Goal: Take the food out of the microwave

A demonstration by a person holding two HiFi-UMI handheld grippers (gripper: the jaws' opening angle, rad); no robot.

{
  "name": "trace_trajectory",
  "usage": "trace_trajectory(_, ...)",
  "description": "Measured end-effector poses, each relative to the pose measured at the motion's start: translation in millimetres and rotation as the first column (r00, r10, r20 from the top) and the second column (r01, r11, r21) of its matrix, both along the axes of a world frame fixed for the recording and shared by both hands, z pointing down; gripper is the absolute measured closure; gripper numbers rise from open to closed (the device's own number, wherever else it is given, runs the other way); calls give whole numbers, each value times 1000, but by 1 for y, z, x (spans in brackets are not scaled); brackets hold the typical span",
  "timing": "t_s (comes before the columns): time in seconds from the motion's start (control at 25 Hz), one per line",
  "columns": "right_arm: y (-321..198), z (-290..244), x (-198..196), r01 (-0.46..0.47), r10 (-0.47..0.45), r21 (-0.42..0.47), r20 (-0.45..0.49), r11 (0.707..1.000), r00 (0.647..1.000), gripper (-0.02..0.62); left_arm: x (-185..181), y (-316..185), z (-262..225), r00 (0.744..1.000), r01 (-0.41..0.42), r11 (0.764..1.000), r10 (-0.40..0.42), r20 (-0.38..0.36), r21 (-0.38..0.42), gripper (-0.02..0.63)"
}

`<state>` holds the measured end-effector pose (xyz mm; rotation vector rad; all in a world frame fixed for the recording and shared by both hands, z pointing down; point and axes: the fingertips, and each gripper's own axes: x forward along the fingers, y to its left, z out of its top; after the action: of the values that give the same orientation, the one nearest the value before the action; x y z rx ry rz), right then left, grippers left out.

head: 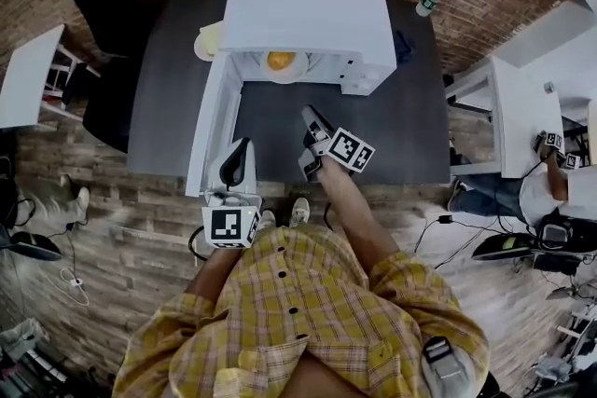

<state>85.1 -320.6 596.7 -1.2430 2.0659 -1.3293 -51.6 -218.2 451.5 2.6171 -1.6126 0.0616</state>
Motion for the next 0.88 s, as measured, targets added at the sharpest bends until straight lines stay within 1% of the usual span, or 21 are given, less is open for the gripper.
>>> trace_trajectory(0.08, -6, 15, 0, -15, 19, -53, 80, 999, 997, 563, -1, 0, -1, 1000, 2, 1000, -2, 4, 3, 611)
trace_trajectory(0.16, -12, 31, 2, -27, 45, -117, 156, 993, 987, 523, -2, 0, -1, 1000, 5, 1000, -5, 9, 2, 611)
trace_trajectory(0.2, -15, 38, 3, -31, 55, -139, 174, 990, 983, 514, -3, 0, 0, 1000, 8, 1000, -8, 11, 0, 611)
trace_trajectory(0.32, -23, 50, 4, -37, 72, -175, 201, 984, 977, 489, -7, 1, 3, 1000, 21, 1000, -20, 10, -5, 611)
trace_trajectory(0.48, -36, 70, 4, -57, 127, -250, 275, 967, 953, 488, -9, 1, 6, 999, 30, 999, -30, 17, -12, 611)
trace_trajectory(0.56, -44, 78, 7, -74, 160, -273, 308, 959, 938, 483, -7, 1, 7, 999, 27, 1000, -27, 17, -13, 611)
trace_trajectory(0.68, -55, 85, 7, -80, 173, -283, 324, 956, 930, 482, -5, 2, 7, 999, 26, 1000, -26, 23, -7, 611)
trace_trajectory(0.88, -70, 94, 6, -96, 203, -299, 353, 949, 913, 492, -10, 0, 10, 999, 48, 999, -47, 19, -13, 611)
